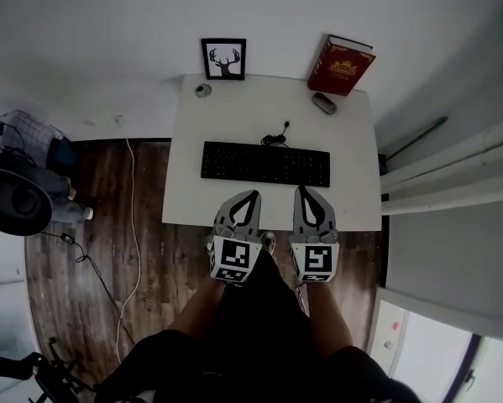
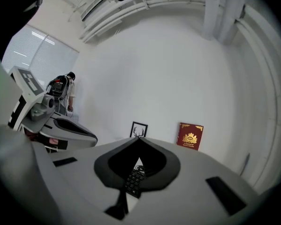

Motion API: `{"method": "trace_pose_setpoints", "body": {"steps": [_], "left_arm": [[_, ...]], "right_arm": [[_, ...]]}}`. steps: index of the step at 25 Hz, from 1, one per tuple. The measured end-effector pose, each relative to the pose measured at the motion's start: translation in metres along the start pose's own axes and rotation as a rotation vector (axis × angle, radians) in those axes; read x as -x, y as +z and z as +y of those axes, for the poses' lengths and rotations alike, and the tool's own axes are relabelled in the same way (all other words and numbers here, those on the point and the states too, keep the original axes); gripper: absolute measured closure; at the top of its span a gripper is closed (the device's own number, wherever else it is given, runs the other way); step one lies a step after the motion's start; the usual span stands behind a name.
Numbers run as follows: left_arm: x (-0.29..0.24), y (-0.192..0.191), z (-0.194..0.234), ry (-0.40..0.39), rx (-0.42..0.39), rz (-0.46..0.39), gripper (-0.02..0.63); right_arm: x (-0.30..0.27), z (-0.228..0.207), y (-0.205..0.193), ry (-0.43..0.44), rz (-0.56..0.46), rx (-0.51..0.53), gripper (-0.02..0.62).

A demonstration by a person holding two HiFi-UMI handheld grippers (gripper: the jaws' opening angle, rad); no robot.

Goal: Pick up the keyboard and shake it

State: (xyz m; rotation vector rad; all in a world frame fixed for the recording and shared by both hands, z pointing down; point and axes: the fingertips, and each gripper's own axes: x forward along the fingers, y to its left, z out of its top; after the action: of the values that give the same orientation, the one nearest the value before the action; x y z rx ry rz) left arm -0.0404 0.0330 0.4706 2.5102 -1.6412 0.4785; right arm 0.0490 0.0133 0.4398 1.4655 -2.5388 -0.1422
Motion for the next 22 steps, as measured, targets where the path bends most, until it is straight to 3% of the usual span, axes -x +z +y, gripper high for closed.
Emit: {"method": "trace_pose_setpoints", "body": {"steps": [8,22], "left_arm": [[0.038,0.018,-0.018,-0.05,-0.026,-0.077,0.605],[0.064,0.043,-0.019,-0.055,-0.014,-0.142,0.604]], "right_arm": [[0.041,0.011,0.024,-0.049,-0.014,0.041,0.574],[0.06,0.025,0.052,-0.017,-0.034,0.158,0.574]]}}
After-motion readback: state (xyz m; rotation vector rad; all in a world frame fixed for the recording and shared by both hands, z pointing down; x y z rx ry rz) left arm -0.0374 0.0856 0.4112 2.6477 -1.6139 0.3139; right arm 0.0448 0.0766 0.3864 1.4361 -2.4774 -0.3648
